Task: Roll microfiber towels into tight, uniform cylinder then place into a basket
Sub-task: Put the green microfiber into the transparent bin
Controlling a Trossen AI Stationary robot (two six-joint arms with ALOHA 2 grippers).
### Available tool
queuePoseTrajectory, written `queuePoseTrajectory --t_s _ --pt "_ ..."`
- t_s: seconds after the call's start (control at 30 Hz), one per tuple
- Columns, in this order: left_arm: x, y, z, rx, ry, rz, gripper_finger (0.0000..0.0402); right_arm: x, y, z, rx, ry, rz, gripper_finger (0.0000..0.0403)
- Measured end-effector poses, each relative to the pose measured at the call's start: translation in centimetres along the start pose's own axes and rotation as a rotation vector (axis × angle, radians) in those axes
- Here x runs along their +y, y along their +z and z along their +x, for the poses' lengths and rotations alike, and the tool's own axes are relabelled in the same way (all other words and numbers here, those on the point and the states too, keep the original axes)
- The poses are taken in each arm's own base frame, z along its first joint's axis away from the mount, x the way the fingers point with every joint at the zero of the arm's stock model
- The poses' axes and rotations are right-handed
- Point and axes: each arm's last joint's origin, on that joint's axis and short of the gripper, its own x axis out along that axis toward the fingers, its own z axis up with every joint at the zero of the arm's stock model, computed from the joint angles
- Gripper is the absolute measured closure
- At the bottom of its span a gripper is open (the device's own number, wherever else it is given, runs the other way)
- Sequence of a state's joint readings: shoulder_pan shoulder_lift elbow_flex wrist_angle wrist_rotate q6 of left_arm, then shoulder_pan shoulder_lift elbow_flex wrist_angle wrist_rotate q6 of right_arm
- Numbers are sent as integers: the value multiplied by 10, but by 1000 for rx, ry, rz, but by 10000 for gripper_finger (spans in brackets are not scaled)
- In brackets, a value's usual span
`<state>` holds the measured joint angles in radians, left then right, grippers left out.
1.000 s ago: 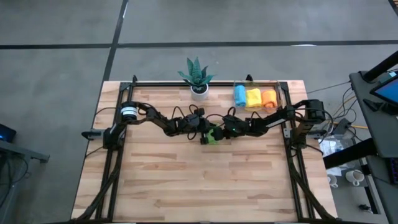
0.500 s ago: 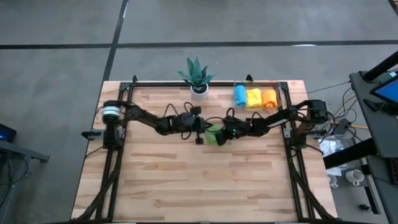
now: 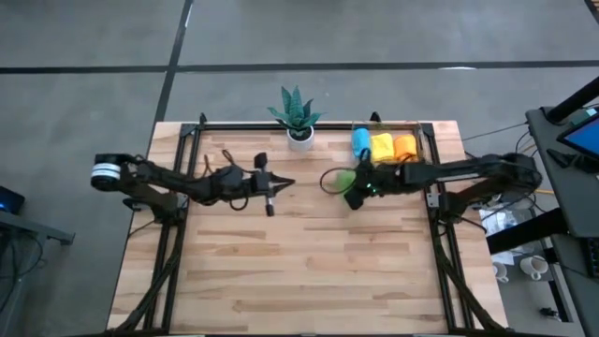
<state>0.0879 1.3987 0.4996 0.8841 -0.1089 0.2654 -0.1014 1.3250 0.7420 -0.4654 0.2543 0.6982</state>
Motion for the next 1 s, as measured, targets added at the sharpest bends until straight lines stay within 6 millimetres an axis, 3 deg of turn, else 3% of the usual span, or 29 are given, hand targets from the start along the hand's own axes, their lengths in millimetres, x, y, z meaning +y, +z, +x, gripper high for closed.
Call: queuePoseTrajectory --t_s 0.27,0.47,0.6,0.73,1.0 --pt "0 -3 -3 -12 4 -2 402 -28 43 -51 -141 -135 -38 388" --pt "-2 -5 5 -3 2 1 402 -60 75 -67 -159 -264 -42 388" --pt "-2 -7 5 9 -2 3 402 -82 86 -63 -145 -335 -3 388" --pt "-2 -7 4 17 -4 4 402 -103 85 -51 -123 -348 48 388" --pt "-2 -7 5 16 -3 4 402 -136 79 -32 -118 -194 118 388"
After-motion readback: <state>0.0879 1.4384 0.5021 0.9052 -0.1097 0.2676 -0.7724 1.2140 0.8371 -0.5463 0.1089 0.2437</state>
